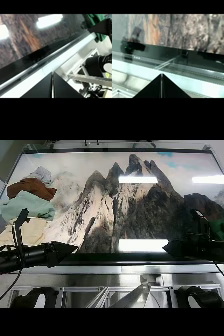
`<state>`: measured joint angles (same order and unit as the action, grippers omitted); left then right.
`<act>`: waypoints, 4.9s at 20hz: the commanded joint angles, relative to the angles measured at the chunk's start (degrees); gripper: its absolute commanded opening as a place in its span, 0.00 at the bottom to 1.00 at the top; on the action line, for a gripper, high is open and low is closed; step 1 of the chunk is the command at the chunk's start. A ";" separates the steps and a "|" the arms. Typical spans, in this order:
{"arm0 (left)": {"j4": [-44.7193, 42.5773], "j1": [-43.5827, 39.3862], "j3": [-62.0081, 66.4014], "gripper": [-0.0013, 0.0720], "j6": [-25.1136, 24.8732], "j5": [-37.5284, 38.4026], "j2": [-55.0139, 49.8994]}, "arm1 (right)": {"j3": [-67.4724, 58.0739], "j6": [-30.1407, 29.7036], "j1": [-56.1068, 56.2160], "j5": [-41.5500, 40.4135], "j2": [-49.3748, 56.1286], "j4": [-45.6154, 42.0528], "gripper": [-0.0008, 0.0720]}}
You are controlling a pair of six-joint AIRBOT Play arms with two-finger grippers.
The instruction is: Fold the shirts.
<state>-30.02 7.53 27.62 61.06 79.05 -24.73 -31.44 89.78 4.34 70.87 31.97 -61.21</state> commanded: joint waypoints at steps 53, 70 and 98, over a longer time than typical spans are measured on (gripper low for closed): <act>-59.76 1.25 91.49 0.05 0.63 -43.04 -105.02 | 0.04 -0.02 0.04 -3.48 -0.04 1.46 0.04; -33.44 -2.62 80.32 0.05 -2.14 -27.30 -75.82 | 0.09 -0.66 0.04 -5.07 -0.04 0.98 0.04; -61.33 -3.54 92.52 0.05 4.92 -48.30 -98.29 | 0.09 -0.68 0.04 -9.60 -0.04 1.86 0.04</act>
<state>-91.09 6.48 119.98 65.60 31.48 -128.25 -31.38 89.10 4.34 61.36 31.97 -59.31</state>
